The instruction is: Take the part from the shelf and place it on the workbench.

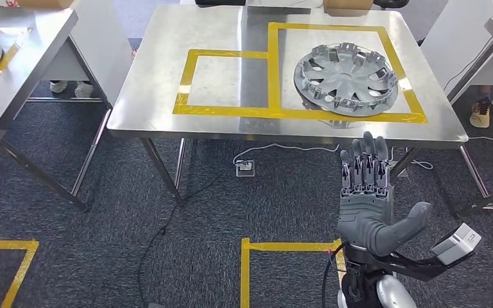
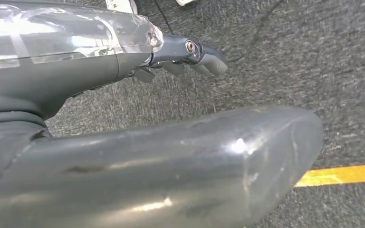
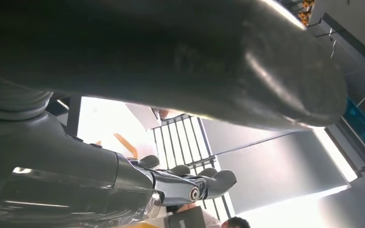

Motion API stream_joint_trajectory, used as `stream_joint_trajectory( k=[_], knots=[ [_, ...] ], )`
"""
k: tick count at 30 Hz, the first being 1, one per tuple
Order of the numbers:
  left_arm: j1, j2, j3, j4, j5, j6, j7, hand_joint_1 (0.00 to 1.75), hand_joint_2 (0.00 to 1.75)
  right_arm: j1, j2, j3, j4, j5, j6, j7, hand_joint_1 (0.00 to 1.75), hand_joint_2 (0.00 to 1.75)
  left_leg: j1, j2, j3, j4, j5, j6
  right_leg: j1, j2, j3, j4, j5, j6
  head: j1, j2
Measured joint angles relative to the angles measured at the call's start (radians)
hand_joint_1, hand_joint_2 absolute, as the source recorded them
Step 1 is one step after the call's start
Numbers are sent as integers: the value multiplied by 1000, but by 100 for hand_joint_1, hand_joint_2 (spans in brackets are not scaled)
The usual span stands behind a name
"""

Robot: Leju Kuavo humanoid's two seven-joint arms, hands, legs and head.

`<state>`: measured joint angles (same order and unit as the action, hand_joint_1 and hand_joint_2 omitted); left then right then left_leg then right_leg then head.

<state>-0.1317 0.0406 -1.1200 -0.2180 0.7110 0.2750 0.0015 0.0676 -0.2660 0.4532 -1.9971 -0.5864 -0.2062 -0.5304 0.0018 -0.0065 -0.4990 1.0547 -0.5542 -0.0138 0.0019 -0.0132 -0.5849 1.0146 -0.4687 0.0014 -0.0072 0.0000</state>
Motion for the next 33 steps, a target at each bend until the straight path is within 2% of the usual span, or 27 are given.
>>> stream_joint_trajectory(
  k=[1,3,4,5,6,8,9,10,11,13,15,16,18,19,20,21,23,24,25,26,27,28,29,30,31,32,33],
  knots=[
    [-1,2,0,0,0,0,-1,0,0,0,0,0,0,0,0,-5,0,0,-2,-1,13,-28,-11,3,0,0,-5,2,7,5,0,0],
    [-1,3,0,0,-2,0,-4,0,0,2,0,0,1,0,-1,-12,0,0,-1,-1,7,-43,-3,12,-1,1,-12,4,17,16,0,0],
    [-1,4,0,0,-4,0,-5,0,0,4,0,0,1,0,-1,-14,0,0,1,-1,-1,-45,7,19,-1,3,-18,11,5,22,0,0],
    [-1,4,0,-1,-6,-1,-6,0,0,5,0,0,1,0,-1,-16,0,0,3,1,-12,-48,18,27,-2,6,-26,33,-26,29,3,0],
    [-1,3,0,-2,-8,-1,-5,0,0,6,0,1,2,0,-2,-17,0,0,5,2,-24,-49,30,33,-3,7,-35,72,-73,35,7,0],
    [-1,2,0,-4,-11,-2,-5,0,0,8,0,2,4,0,-5,-20,0,0,4,3,-54,-48,54,39,-5,8,-51,189,-169,44,16,0],
    [-1,2,0,-5,-12,-2,-4,0,0,11,0,2,5,0,-6,-21,0,0,3,3,-69,-48,66,39,-6,8,-52,239,-187,45,19,0],
    [-1,2,0,-6,-13,-2,-4,0,0,13,0,3,6,0,-6,-21,0,0,2,4,-86,-47,79,38,-6,8,-44,266,-180,45,22,0],
    [0,2,0,-6,-13,-2,-3,0,0,14,0,3,6,0,-7,-21,0,0,1,4,-102,-47,92,37,-5,8,-23,260,-150,43,27,0],
    [0,1,0,-8,-13,-3,-2,0,0,15,0,3,6,0,-7,-21,0,0,-2,6,-129,-46,116,34,-4,9,60,156,-92,33,36,0],
    [-1,0,0,-9,-13,-3,-2,0,0,14,0,3,5,0,-7,-22,0,0,-6,7,-145,-46,139,26,0,9,161,-3,-93,20,43,0],
    [-1,0,0,-9,-13,-3,-2,0,0,13,1,3,4,0,-7,-22,0,0,-7,9,-150,-47,150,22,3,9,189,-54,-104,14,43,0],
    [1,0,0,-10,-13,-3,-2,0,0,14,1,4,3,0,-7,-23,0,0,-5,13,-158,-53,171,11,3,9,193,-87,-101,3,43,0],
    [2,1,0,-10,-13,-3,-2,0,0,15,1,4,3,0,-7,-23,0,0,-4,13,-163,-50,164,5,2,8,183,-88,-88,-3,41,0],
    [3,2,0,-10,-13,-3,-2,0,0,16,2,4,4,0,-7,-23,0,0,-3,12,-171,-33,136,0,1,6,172,-90,-75,-10,38,0],
    [4,2,-1,-10,-13,-3,-2,0,0,16,2,4,4,0,-7,-23,0,0,-2,10,-182,3,89,-5,-1,4,158,-92,-60,-16,33,0],
    [4,2,-1,-10,-13,-3,-2,0,0,18,3,4,4,0,-7,-23,0,0,0,7,-206,125,-20,-13,1,2,125,-86,-37,-21,23,0],
    [4,2,-1,-10,-13,-3,-2,0,0,18,4,5,4,0,-7,-23,0,0,2,7,-212,187,-45,-16,1,1,106,-81,-25,-20,20,0],
    [4,2,-1,-10,-13,-3,-2,0,0,18,4,5,5,0,-7,-23,0,0,3,7,-209,231,-42,-18,1,0,87,-74,-14,-19,17,0],
    [4,2,-1,-10,-13,-3,-2,0,0,18,4,5,6,0,-7,-23,0,0,4,6,-193,245,-17,-20,1,-1,66,-66,-5,-17,14,0],
    [4,2,-1,-10,-13,-3,-2,0,0,18,4,6,6,0,-7,-23,0,0,5,6,-160,227,15,-19,1,-1,45,-56,3,-14,11,0],
    [3,2,-1,-10,-13,-3,-2,0,0,18,4,6,6,0,-7,-23,0,0,6,6,-112,177,35,-18,0,-1,27,-45,10,-11,8,0],
    [2,2,-1,-10,-13,-3,-2,0,0,18,4,6,6,0,-7,-23,0,0,6,5,-54,104,34,-16,1,-1,12,-33,15,-7,5,0],
    [1,2,-1,-10,-13,-3,-2,0,0,18,4,6,6,0,-7,-23,0,0,6,3,-3,33,17,-11,1,-1,0,-23,20,-2,2,0],
    [-1,2,-1,-10,-13,-3,-2,0,0,18,4,6,5,0,-7,-24,0,0,4,2,31,-21,-2,-7,2,-1,-8,-15,26,3,0,0],
    [-2,2,-1,-10,-14,-3,-2,0,0,18,4,6,5,0,-7,-24,0,0,2,0,45,-51,-16,-1,2,-1,-15,-11,34,9,0,0],
    [-1,2,-1,-10,-14,-3,-2,0,0,18,4,6,5,0,-7,-24,0,0,1,-1,42,-59,-17,7,1,-1,-19,-11,42,15,1,0]
  ],
)
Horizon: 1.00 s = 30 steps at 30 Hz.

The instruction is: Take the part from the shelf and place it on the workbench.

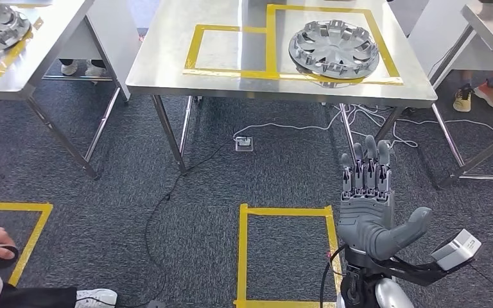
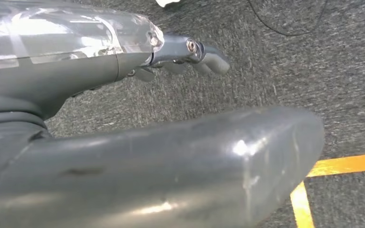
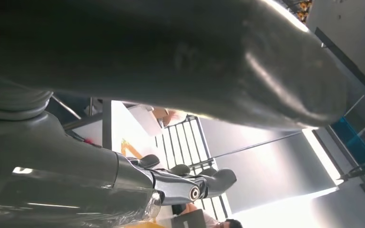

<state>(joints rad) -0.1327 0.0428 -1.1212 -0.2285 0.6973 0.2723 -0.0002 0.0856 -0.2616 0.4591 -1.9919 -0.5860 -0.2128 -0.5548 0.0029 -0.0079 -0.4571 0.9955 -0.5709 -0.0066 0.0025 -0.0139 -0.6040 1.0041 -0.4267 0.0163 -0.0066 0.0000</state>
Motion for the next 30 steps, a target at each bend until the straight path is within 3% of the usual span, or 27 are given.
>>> stream_joint_trajectory(
  k=[1,2,5,6,7,8,9,11,13,14,16,17,19,21,22,23,24,26,28,29,30],
  knots=[
    [1,0,0,0,0,0,0,0,0,1,0,0,0,0,0,0,0,0,0,1,-9,0,7,8,-2,2,-6,4,-3,6,-1,0],
    [2,-1,0,0,0,0,0,0,0,2,0,0,0,0,0,0,0,0,1,1,-19,-1,17,18,-3,4,-12,18,-25,12,0,0],
    [2,-2,0,0,-2,0,-2,0,0,4,0,-2,1,0,-1,0,0,0,1,3,-60,-1,54,36,-6,7,-41,162,-171,27,12,0],
    [2,-2,0,0,-3,0,-2,0,0,4,0,-2,1,0,-1,0,0,0,-1,3,-75,0,67,38,-6,7,-46,221,-205,29,16,0],
    [3,-2,0,0,-3,0,-2,0,0,4,0,-2,1,0,-1,0,0,0,-3,3,-92,1,79,39,-6,7,-44,262,-213,29,19,0],
    [3,-2,0,0,-3,0,-2,0,0,4,0,-2,1,0,-1,0,0,0,-6,3,-109,2,91,39,-6,7,-30,273,-197,26,24,0],
    [3,-2,0,0,-3,0,-2,0,0,4,0,-2,1,0,-2,0,0,0,-10,4,-125,4,103,39,-5,8,-2,252,-165,21,29,0],
    [3,-4,0,0,-3,0,-2,0,0,3,0,-2,0,1,-4,0,0,0,-16,4,-149,5,124,37,2,8,94,123,-118,2,37,0],
    [2,-8,0,-1,-5,-2,-3,0,0,1,0,-3,-4,6,-8,0,0,0,-19,6,-162,6,142,31,10,8,179,-16,-126,-17,39,0],
    [2,-10,0,-2,-6,-4,-3,0,0,1,0,-3,-7,8,-12,0,0,0,-19,8,-167,5,151,26,13,8,197,-53,-136,-22,40,0],
    [4,-12,0,-4,-8,-7,-2,0,0,2,0,-4,-11,12,-18,0,0,0,-17,10,-176,4,164,16,13,6,194,-76,-128,-30,42,0],
    [5,-12,0,-5,-8,-7,-2,0,0,3,0,-4,-11,12,-21,0,0,0,-15,10,-182,12,153,10,11,6,187,-82,-116,-34,41,0],
    [5,-12,0,-5,-9,-8,-2,0,0,5,0,-4,-13,13,-25,2,0,0,-11,8,-206,76,80,-1,6,4,170,-89,-93,-40,32,0],
    [5,-13,0,-5,-9,-8,-2,0,0,8,0,-4,-13,13,-26,3,0,0,-3,6,-239,199,-5,-12,6,5,147,-85,-76,-42,22,0],
    [6,-13,-1,-5,-9,-8,-2,0,0,11,0,-4,-14,13,-27,3,0,0,1,6,-248,251,-18,-17,5,8,135,-81,-69,-39,18,0],
    [6,-13,-1,-5,-9,-8,-2,0,0,13,0,-4,-14,13,-27,4,0,0,5,6,-244,276,-10,-22,3,10,123,-76,-63,-36,16,0],
    [6,-12,-1,-5,-9,-8,-2,0,0,14,0,-4,-14,13,-27,4,0,0,8,3,-222,265,15,-26,1,15,110,-68,-58,-31,14,0],
    [5,-11,-1,-5,-9,-8,-2,0,0,15,0,-4,-14,14,-28,4,0,0,17,-27,-135,157,53,-31,-4,24,83,-45,-54,-23,8,0],
    [5,-11,-1,-5,-10,-8,-2,0,0,14,0,-6,-16,15,-29,4,0,0,23,-66,-66,56,47,-29,-6,37,58,-20,-54,-11,2,0],
    [5,-11,-1,-5,-10,-8,-2,0,0,14,1,-8,-17,16,-29,4,0,0,23,-74,-56,36,34,-25,-7,45,48,-11,-52,-4,1,0],
    [6,-11,-1,-5,-11,-8,-2,0,0,14,1,-10,-19,17,-29,4,0,0,22,-67,-58,31,30,-19,-7,55,41,-5,-48,3,2,0]
  ],
)
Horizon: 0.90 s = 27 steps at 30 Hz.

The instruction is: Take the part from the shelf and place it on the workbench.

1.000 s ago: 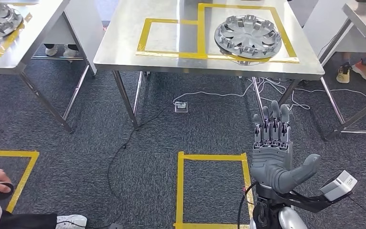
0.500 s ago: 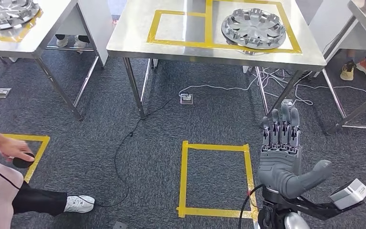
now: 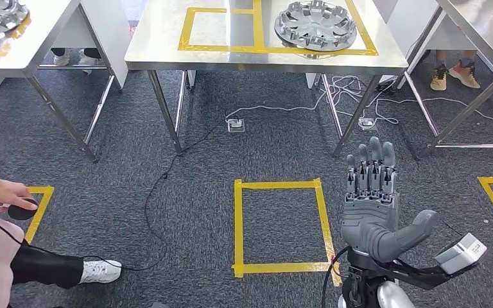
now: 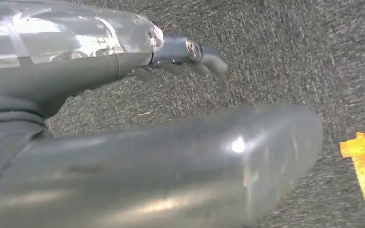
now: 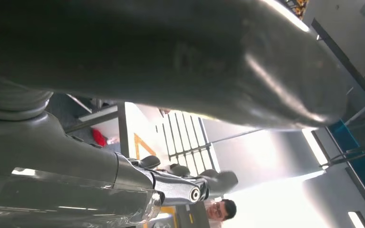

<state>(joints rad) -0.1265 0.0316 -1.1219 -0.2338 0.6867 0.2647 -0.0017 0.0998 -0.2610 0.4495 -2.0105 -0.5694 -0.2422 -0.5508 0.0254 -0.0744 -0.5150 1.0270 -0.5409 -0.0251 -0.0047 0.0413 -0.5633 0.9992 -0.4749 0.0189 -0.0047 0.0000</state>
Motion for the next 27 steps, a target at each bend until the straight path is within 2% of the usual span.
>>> stream_joint_trajectory(
  k=[2,3,6,7,8,9,10,12,13,14,16,17,18,20,21,22,23,24,25,26,27],
  knots=[
    [1,-1,0,0,0,0,1,0,0,1,0,-2,-2,1,-1,0,0,0,1,23,-6,-4,1,16,-2,3,-15,14,-5,12,3,0],
    [1,-1,0,0,0,0,1,0,0,1,0,-2,-3,1,-2,0,0,0,1,36,-8,-5,4,22,-3,-5,-27,40,-24,17,8,0],
    [2,-2,0,0,-1,0,1,0,0,2,0,-2,-4,1,-3,0,0,0,-3,76,-18,-5,11,35,-5,-33,-93,212,-122,30,24,0],
    [3,-2,0,0,-1,0,1,0,0,3,0,-2,-4,1,-3,0,0,0,-5,89,-21,-5,13,36,-5,-35,-108,259,-140,32,29,0],
    [3,-2,0,0,-1,0,1,0,0,4,0,-2,-4,1,-3,0,0,0,-7,102,-24,-5,14,37,-5,-37,-107,274,-140,31,34,0],
    [3,-2,0,0,-1,0,1,0,0,4,0,-2,-4,1,-3,0,0,0,-9,114,-25,-5,15,37,-4,-39,-88,252,-122,28,38,0],
    [2,-2,0,0,-1,0,1,0,0,5,0,-2,-4,1,-3,0,0,0,-11,125,-25,-5,15,36,-3,-45,-55,197,-92,22,41,0],
    [1,-4,0,0,-1,0,1,0,0,4,0,-3,-6,1,-3,0,0,0,-15,143,-24,-5,16,34,6,-79,16,66,-44,6,43,0],
    [0,-5,0,0,-1,0,1,0,0,3,0,-3,-8,1,-3,0,0,0,-17,151,-25,-4,17,32,10,-94,36,24,-35,-2,43,0],
    [0,-6,0,0,-1,0,1,0,0,3,-1,-3,-10,1,-3,0,0,0,-19,160,-27,-4,19,28,15,-103,43,3,-36,-8,43,0],
    [0,-7,0,0,-1,0,1,0,0,5,-1,-4,-12,1,-3,0,0,0,-21,176,-28,-6,21,18,16,-90,42,-7,-32,-19,44,0],
    [-2,-7,0,0,-1,0,1,0,0,7,-1,-4,-13,1,-3,0,0,0,-20,165,-28,-3,16,13,14,-82,43,-14,-27,-23,42,0],
    [-3,-7,0,0,-2,0,1,0,0,6,-1,-4,-15,2,-3,0,0,0,-19,139,-34,12,3,8,11,-74,44,-21,-21,-29,40,0],
    [-2,-7,0,0,-3,0,1,0,0,5,-1,-4,-18,2,-4,0,0,0,-16,79,-76,106,-53,2,7,-58,44,-30,-12,-36,30,0],
    [0,-7,0,0,-3,0,1,0,0,5,-1,-4,-18,2,-4,0,0,0,-16,66,-107,172,-84,1,7,-48,42,-30,-10,-39,25,0],
    [2,-6,0,0,-3,0,2,0,0,6,-1,-4,-18,2,-4,0,0,0,-17,65,-135,228,-103,0,8,-37,40,-29,-9,-39,21,0],
    [4,-6,0,0,-3,0,2,0,0,7,-1,-3,-18,2,-4,0,0,0,-17,67,-150,257,-104,-1,9,-25,39,-27,-9,-40,17,0],
    [5,-5,-1,0,-3,0,2,0,0,8,-1,-3,-18,2,-4,0,0,0,-17,67,-147,249,-84,-1,9,-12,38,-23,-10,-39,15,0],
    [5,-5,-1,0,-3,0,2,0,0,8,-1,-3,-18,2,-4,0,0,0,-16,61,-128,205,-49,0,8,1,38,-19,-11,-37,13,0],
    [4,-5,-1,0,-3,0,2,0,0,8,-1,-3,-19,2,-4,0,0,0,-14,37,-101,143,-10,2,7,14,36,-13,-14,-35,10,0],
    [4,-5,-1,0,-3,0,1,0,0,7,-1,-3,-19,2,-4,0,0,0,-9,7,-74,84,16,4,8,26,32,-4,-17,-30,6,0]
  ],
)
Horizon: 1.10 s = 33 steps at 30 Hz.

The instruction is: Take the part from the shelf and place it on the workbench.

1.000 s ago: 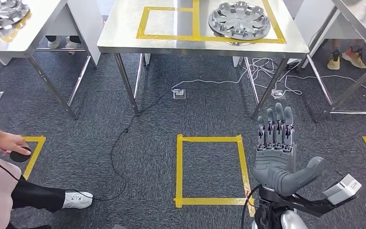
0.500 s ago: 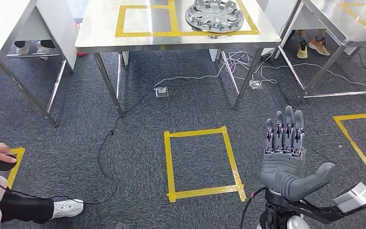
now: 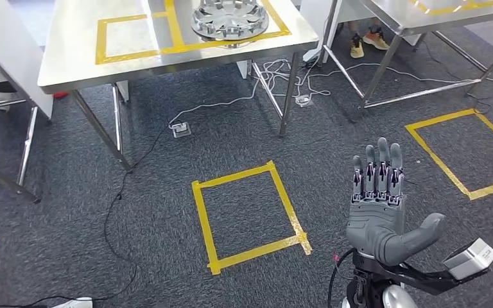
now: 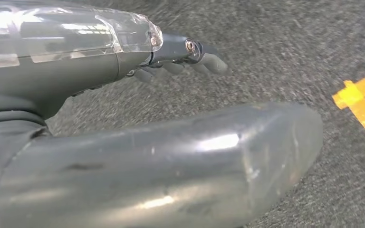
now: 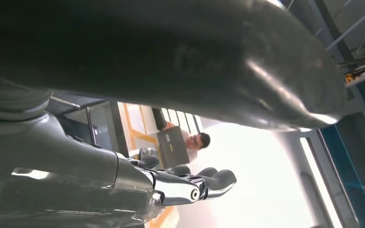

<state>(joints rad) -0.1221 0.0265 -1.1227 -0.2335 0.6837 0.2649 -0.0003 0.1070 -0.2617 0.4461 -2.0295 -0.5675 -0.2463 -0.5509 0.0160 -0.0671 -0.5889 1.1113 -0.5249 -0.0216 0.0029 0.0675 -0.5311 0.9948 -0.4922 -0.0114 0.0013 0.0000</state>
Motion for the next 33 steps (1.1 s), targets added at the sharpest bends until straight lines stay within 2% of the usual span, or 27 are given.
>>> stream_joint_trajectory(
  k=[1,2,7,8,10,12,13,14,15,16,18,19,20,21,22,24,25,26,27,28,29,30,31,32,33],
  knots=[
    [0,0,0,0,0,0,0,0,0,0,0,0,0,0,0,0,0,0,3,-25,20,-44,12,2,-1,12,-6,8,-3,5,-3,0],
    [0,1,0,0,0,0,0,0,0,-1,0,-1,-1,1,-1,0,0,0,6,-43,30,-66,12,4,-1,21,-13,14,-5,10,-6,0],
    [1,1,0,0,0,1,0,0,0,-1,0,-1,-1,1,-2,0,0,0,5,-35,33,-72,4,6,-4,37,-22,18,-3,17,-6,0],
    [2,1,0,0,1,1,0,0,0,0,0,-2,-2,2,-2,0,0,0,3,-26,33,-73,5,9,-6,47,-25,16,-1,21,-6,0],
    [3,0,0,0,1,3,-1,0,0,0,1,-6,-4,2,-4,0,0,0,2,27,37,-81,5,21,-8,7,-72,96,-43,42,9,0],
    [4,0,0,0,1,4,-1,0,0,1,1,-9,-6,2,-5,0,0,0,3,87,41,-87,4,30,-10,-54,-142,232,-106,60,27,0],
    [5,0,0,0,1,5,-1,0,0,4,1,-9,-6,2,-5,0,0,0,2,104,42,-87,2,30,-13,-60,-159,266,-111,62,30,0],
    [4,0,0,0,1,5,0,0,0,6,1,-9,-6,2,-5,0,0,0,2,119,43,-87,-1,30,-14,-64,-159,266,-98,61,33,0],
    [3,0,0,0,1,5,0,0,0,8,0,-10,-6,2,-5,0,0,0,1,132,45,-87,-3,28,-14,-70,-142,231,-69,59,36,0],
    [1,-1,0,0,1,4,0,0,0,9,0,-12,-7,2,-5,0,0,0,1,143,49,-87,-5,25,-12,-83,-111,170,-33,53,38,0],
    [-3,-2,0,0,1,5,-1,0,0,9,0,-15,-8,2,-5,0,0,0,-1,160,53,-88,-9,19,-1,-122,-54,56,8,37,41,0],
    [-4,-2,0,0,1,5,-1,0,0,9,0,-15,-10,2,-5,0,0,0,-3,168,54,-88,-10,16,5,-137,-41,26,13,29,42,0],
    [-4,-3,0,0,1,5,-1,0,0,10,0,-16,-11,2,-5,0,0,0,-4,177,55,-90,-10,12,9,-140,-39,17,8,22,42,0],
    [-5,-3,0,0,1,5,-1,0,0,11,0,-16,-12,2,-5,0,0,0,-5,186,58,-93,-10,7,10,-131,-39,12,9,16,43,0],
    [-6,-4,0,0,1,5,-1,0,0,13,0,-17,-13,2,-5,0,0,0,-5,184,61,-94,-13,2,8,-122,-37,6,12,10,44,0],
    [-7,-4,0,-1,0,5,-2,0,0,12,0,-18,-16,2,-5,0,0,0,-2,129,54,-63,-41,-6,2,-102,-28,-10,21,-3,38,0],
    [-6,-4,0,-1,0,5,-2,0,0,11,0,-19,-18,2,-5,0,0,0,0,93,33,-17,-68,-7,-1,-93,-24,-16,24,-8,32,0],
    [-4,-4,0,0,0,5,-2,0,0,10,0,-19,-19,2,-5,0,0,0,1,67,3,46,-98,-8,0,-81,-23,-17,24,-11,24,0],
    [-2,-3,-1,0,0,5,-2,0,0,11,0,-20,-19,2,-5,0,0,0,1,60,-31,110,-124,-8,1,-68,-23,-16,24,-14,19,0],
    [0,-3,-1,0,0,5,-2,0,0,12,0,-20,-19,2,-5,0,0,0,1,59,-57,154,-133,-9,2,-54,-23,-14,23,-15,15,0],
    [2,-2,-1,0,1,5,-1,0,0,13,0,-21,-19,2,-5,0,0,0,1,60,-70,166,-123,-9,3,-39,-23,-12,22,-15,13,0],
    [2,-2,-1,0,1,5,-1,0,0,13,0,-21,-19,2,-5,0,0,0,1,59,-65,143,-94,-9,3,-24,-22,-9,20,-14,11,0],
    [2,-2,-1,0,1,5,-1,0,0,13,0,-21,-19,2,-5,0,0,0,2,47,-45,88,-51,-7,3,-10,-22,-5,17,-13,8,0],
    [1,-1,-1,0,0,5,-1,0,0,13,0,-21,-19,2,-5,0,0,0,4,16,-21,30,-17,-4,2,3,-23,1,13,-9,5,0],
    [1,-1,-1,0,0,5,-1,0,0,12,0,-22,-19,2,-5,0,0,0,8,-14,2,-25,4,-2,1,17,-26,9,9,-4,2,0]
  ],
)
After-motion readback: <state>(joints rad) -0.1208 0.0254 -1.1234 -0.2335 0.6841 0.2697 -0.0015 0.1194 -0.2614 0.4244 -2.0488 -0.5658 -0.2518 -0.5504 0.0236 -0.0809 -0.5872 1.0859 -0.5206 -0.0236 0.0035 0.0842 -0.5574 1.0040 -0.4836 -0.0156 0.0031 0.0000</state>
